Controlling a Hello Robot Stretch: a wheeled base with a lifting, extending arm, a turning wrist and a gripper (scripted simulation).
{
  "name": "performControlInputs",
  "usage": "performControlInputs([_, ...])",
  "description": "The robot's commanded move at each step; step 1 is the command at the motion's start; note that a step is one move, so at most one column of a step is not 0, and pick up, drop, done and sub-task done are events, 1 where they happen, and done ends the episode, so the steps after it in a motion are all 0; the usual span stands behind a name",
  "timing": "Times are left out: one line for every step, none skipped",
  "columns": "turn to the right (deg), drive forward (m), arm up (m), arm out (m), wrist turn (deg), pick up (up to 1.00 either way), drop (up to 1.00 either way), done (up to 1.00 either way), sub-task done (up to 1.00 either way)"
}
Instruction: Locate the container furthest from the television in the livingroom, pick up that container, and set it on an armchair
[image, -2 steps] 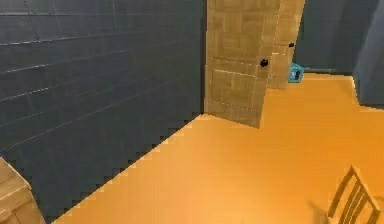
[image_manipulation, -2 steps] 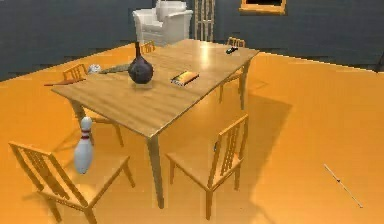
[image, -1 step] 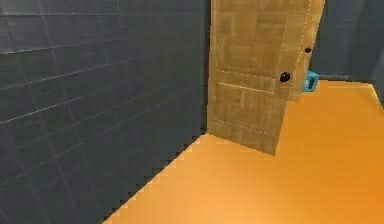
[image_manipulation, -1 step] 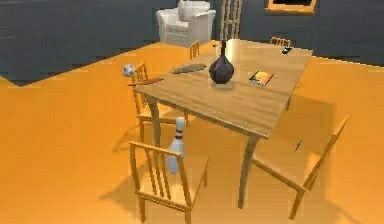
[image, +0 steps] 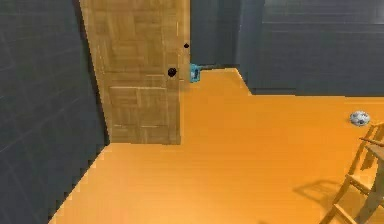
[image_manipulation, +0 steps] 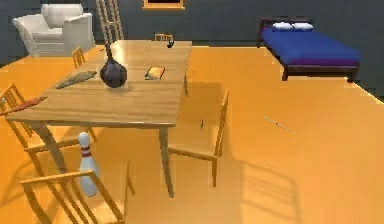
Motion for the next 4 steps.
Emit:
performControlInputs([0.0, 0.9, 0.0, 0.0, 0.0, 0.0, 0.0, 0.0, 0.0])
performControlInputs([24.0, 0.0, 0.0, 0.0, 0.0, 0.0, 0.0, 0.0, 0.0])
performControlInputs([0.0, 0.9, 0.0, 0.0, 0.0, 0.0, 0.0, 0.0, 0.0])
performControlInputs([-18.0, 0.0, 0.0, 0.0, 0.0, 0.0, 0.0, 0.0, 0.0])
